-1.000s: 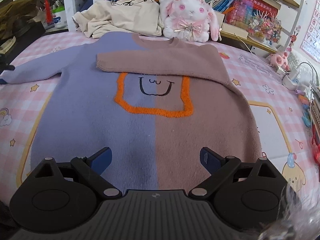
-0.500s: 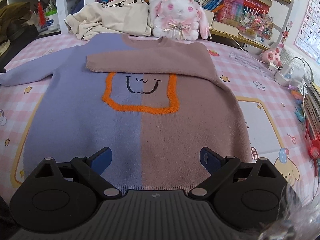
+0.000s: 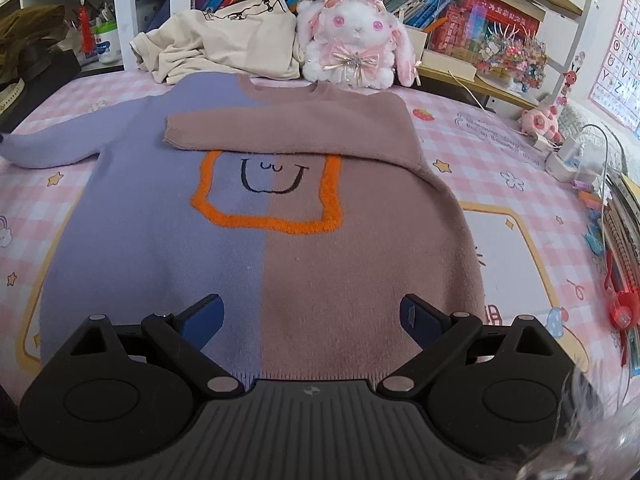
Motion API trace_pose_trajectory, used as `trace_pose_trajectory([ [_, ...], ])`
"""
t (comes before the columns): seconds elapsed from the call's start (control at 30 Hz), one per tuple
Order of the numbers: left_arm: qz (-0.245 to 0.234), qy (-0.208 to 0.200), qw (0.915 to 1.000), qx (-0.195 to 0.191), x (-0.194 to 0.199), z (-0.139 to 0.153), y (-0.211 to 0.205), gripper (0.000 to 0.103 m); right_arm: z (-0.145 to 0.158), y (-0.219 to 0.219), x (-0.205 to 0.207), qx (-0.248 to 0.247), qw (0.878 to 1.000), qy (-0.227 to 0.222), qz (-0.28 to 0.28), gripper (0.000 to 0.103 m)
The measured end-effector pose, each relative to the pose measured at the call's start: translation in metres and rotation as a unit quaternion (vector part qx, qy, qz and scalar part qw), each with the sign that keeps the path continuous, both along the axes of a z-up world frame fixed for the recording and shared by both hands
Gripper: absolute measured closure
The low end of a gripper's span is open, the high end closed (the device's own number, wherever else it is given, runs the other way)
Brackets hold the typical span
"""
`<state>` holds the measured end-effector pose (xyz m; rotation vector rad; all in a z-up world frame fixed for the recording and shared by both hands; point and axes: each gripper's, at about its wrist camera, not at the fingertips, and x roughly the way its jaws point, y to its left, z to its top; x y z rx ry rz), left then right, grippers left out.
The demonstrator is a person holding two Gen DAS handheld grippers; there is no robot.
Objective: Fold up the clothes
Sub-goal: 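Lift the lavender sleeve and carry it across the chest over the mauve sleeve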
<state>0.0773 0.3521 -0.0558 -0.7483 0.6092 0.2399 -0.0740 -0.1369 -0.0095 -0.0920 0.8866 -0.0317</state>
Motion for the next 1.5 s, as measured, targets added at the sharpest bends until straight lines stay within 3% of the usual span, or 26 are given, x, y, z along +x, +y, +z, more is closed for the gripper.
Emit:
trace_pose_trajectory([
  [0.4, -0.060, -0.063, 0.9924, 0.087, -0.018, 0.051, -0.031, 0.100, -0.003, 0.012, -0.006, 0.012, 1.000, 0.008, 0.021, 0.008],
  [0.63, -0.090, -0.098, 0.9846, 0.114, -0.021, 0.082, -0.081, 0.100, 0.002, 0.008, -0.008, 0.007, 0.999, -0.005, 0.038, 0.007],
  [0.97, -0.132, -0.147, 0.9685, 0.152, -0.024, 0.125, -0.153, 0.100, 0.001, -0.028, 0.007, 0.031, 0.995, -0.019, 0.088, 0.007],
  [1.1, -0.160, -0.163, 0.9572, 0.178, -0.021, 0.143, -0.201, 0.100, 0.003, -0.047, 0.015, 0.036, 0.990, -0.021, 0.133, 0.007],
  [1.27, -0.182, -0.161, 0.9528, 0.182, -0.007, 0.145, -0.267, 0.100, 0.003, -0.076, 0.022, 0.041, 0.984, -0.023, 0.170, 0.007],
  [1.5, -0.205, -0.133, 0.9557, 0.164, 0.018, 0.131, -0.341, 0.100, -0.001, -0.119, 0.034, 0.067, 0.980, -0.021, 0.188, 0.007],
])
